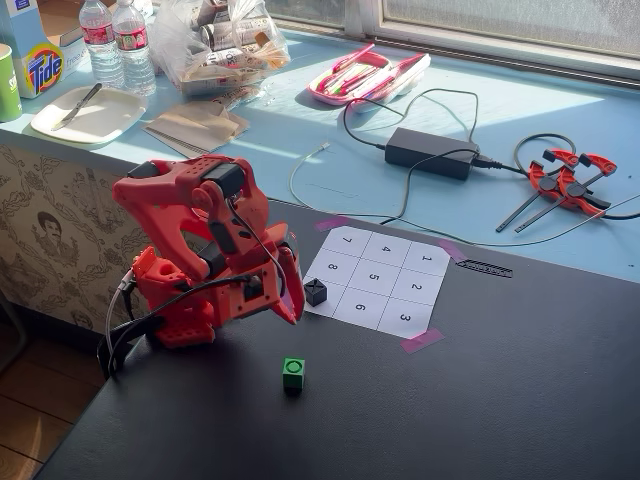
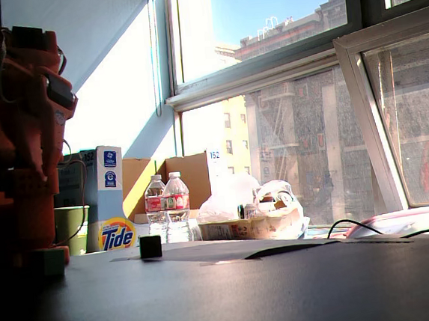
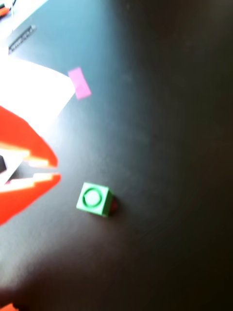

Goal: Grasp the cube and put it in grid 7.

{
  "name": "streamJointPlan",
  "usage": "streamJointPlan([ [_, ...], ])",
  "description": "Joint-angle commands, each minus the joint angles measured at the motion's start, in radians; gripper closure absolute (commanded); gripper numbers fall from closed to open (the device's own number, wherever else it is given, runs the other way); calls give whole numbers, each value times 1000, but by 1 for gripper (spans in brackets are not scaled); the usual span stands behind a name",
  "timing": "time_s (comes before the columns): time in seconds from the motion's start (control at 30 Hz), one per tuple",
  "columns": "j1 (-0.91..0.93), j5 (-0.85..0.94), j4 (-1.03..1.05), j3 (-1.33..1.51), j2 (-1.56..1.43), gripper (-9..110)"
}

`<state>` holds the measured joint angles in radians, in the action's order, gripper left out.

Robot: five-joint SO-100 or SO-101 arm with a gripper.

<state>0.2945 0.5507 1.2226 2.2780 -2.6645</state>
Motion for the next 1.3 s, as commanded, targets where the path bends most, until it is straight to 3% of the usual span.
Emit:
streamJointPlan([
  [0.0, 40, 38, -55, 6, 114, 92],
  [0.2, 92, 101, -137, 44, 250, 73],
  [0.47, 120, 140, -176, 64, 357, 69],
  [0.77, 121, 166, -359, 202, 433, 69],
  [0.83, 115, 176, -385, 225, 425, 72],
  [0.93, 104, 175, -403, 229, 417, 92],
  [1.0, 100, 164, -408, 222, 403, 100],
  [1.13, 60, 152, -379, 201, 353, 102],
  [1.27, -143, 152, -221, 97, 210, 102],
])
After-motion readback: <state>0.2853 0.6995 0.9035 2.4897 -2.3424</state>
